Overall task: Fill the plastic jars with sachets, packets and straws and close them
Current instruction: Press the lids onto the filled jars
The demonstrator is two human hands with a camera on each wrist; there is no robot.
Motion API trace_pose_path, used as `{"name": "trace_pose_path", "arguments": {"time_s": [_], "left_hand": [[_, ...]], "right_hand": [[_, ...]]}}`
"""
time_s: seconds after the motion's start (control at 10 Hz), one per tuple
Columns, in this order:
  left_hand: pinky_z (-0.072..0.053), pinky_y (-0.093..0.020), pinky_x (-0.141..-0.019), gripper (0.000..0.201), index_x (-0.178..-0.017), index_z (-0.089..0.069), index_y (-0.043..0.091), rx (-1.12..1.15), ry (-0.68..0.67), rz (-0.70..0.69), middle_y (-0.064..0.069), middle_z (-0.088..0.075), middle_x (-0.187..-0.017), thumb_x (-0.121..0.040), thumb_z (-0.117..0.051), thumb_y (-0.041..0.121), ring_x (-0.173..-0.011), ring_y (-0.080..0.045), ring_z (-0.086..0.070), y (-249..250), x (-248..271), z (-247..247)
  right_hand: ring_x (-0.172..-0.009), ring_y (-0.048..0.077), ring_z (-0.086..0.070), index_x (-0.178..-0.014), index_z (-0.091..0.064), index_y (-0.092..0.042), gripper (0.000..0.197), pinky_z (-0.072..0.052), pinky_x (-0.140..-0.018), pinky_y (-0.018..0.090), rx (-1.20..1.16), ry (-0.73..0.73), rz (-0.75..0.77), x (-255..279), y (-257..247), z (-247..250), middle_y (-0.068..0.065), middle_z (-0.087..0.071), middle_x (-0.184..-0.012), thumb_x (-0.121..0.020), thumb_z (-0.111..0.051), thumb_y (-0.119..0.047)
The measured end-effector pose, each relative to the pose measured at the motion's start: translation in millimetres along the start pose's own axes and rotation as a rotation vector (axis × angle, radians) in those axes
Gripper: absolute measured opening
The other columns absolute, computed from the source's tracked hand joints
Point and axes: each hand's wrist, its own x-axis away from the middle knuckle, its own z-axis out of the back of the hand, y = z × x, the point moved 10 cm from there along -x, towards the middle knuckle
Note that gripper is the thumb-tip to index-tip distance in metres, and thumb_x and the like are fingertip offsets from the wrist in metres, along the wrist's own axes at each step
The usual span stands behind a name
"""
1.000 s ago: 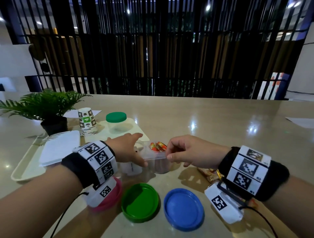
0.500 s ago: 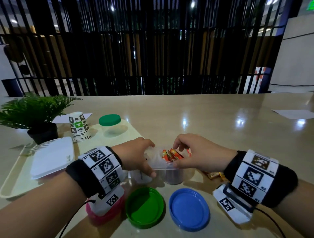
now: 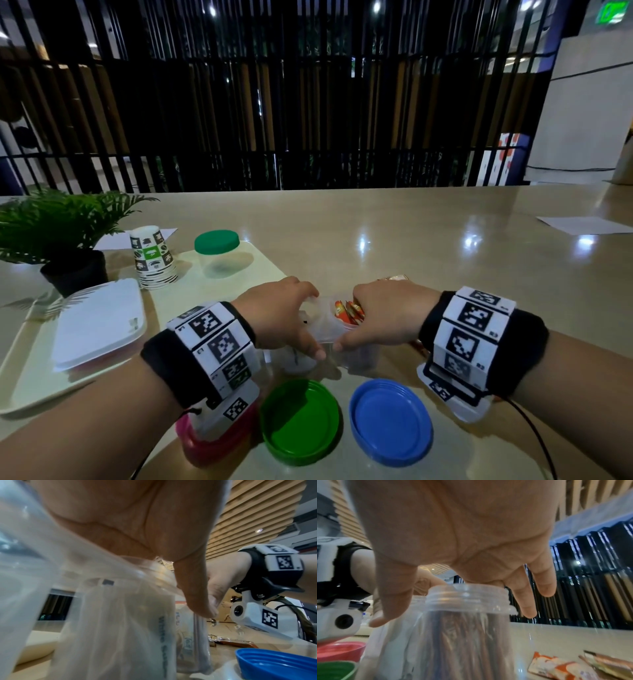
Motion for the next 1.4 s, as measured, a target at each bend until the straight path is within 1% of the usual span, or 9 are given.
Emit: {"name": "trace_pose_path", "arguments": {"time_s": [0.1,0.2,0.4,0.7,0.9,1.1,1.2,1.3,1.4], "left_hand": [[-0.042,-0.036,-0.104,0.101,-0.145,-0.034,0.027,0.001,0.002,-0.011,0.006,-0.042,-0.144,-0.061,-0.083,0.056,-0.126,-0.016,-0.046,-1,-1,1],[-0.041,-0.035,-0.104,0.101,-0.145,-0.035,0.027,0.01,0.003,-0.021,0.006,-0.043,-0.143,-0.061,-0.082,0.057,-0.126,-0.016,-0.046,-2,-1,1],[-0.042,-0.035,-0.103,0.101,-0.144,-0.036,0.027,0.016,0.008,-0.035,0.006,-0.045,-0.141,-0.06,-0.081,0.059,-0.124,-0.016,-0.047,-2,-3,1],[-0.043,-0.035,-0.102,0.1,-0.144,-0.036,0.028,0.015,0.009,-0.047,0.006,-0.044,-0.141,-0.061,-0.08,0.06,-0.124,-0.015,-0.047,-2,-1,2],[-0.043,-0.034,-0.101,0.1,-0.144,-0.036,0.029,0.003,0.013,-0.053,0.007,-0.044,-0.142,-0.061,-0.079,0.062,-0.124,-0.016,-0.048,-2,0,2],[-0.043,-0.033,-0.101,0.099,-0.145,-0.035,0.029,-0.014,0.021,-0.046,0.007,-0.044,-0.142,-0.062,-0.078,0.063,-0.124,-0.016,-0.048,-1,1,3],[-0.043,-0.033,-0.1,0.099,-0.144,-0.036,0.029,-0.017,0.02,-0.045,0.007,-0.045,-0.141,-0.061,-0.078,0.064,-0.123,-0.015,-0.048,-1,1,3],[-0.043,-0.032,-0.099,0.099,-0.144,-0.036,0.03,-0.018,0.021,-0.043,0.007,-0.046,-0.14,-0.061,-0.078,0.065,-0.122,-0.015,-0.048,-2,1,3],[-0.043,-0.033,-0.1,0.099,-0.144,-0.036,0.03,-0.016,0.02,-0.04,0.007,-0.046,-0.14,-0.061,-0.078,0.065,-0.122,-0.015,-0.048,-2,1,2]], "right_hand": [[-0.084,0.015,-0.059,-0.105,-0.055,-0.019,0.065,-0.048,-0.073,0.03,-0.115,-0.104,0.0,-8,2,-9,-0.001,-0.063,-0.095,-0.067,-0.065,-0.071],[-0.09,0.016,-0.058,-0.108,-0.054,-0.021,0.066,-0.051,-0.083,0.034,-0.139,-0.149,0.026,-14,1,-13,-0.002,-0.061,-0.1,-0.066,-0.067,-0.07],[-0.099,0.014,-0.058,-0.118,-0.055,-0.026,0.06,-0.05,-0.092,0.039,-0.2,-0.23,0.124,-16,-8,-17,-0.006,-0.061,-0.108,-0.071,-0.071,-0.059],[-0.099,0.012,-0.052,-0.109,-0.056,-0.038,0.049,-0.047,-0.091,0.042,-0.102,-0.22,0.189,-14,-9,-17,-0.012,-0.055,-0.104,-0.07,-0.065,-0.067],[-0.106,0.011,-0.052,-0.129,-0.045,-0.034,0.07,-0.046,-0.096,0.036,-0.123,-0.236,0.155,-11,-3,-11,-0.012,-0.054,-0.118,-0.069,-0.075,-0.055],[-0.094,0.012,-0.055,-0.12,-0.053,-0.028,0.059,-0.05,-0.089,0.035,0.046,-0.229,0.096,-13,-3,-6,-0.008,-0.058,-0.104,-0.072,-0.069,-0.058],[-0.1,0.014,-0.056,-0.122,-0.056,-0.023,0.049,-0.048,-0.092,0.035,-0.048,-0.232,0.115,-11,-6,2,-0.005,-0.059,-0.109,-0.085,-0.058,-0.055],[-0.102,0.011,-0.058,-0.118,-0.064,-0.021,0.031,-0.047,-0.093,0.03,-0.181,-0.094,0.112,-11,0,30,-0.006,-0.063,-0.112,-0.095,-0.053,-0.038],[-0.089,0.006,-0.06,-0.093,-0.071,-0.025,0.008,-0.048,-0.079,0.023,-0.128,0.037,0.119,-13,3,46,-0.012,-0.066,-0.094,-0.089,-0.064,-0.025]]}}
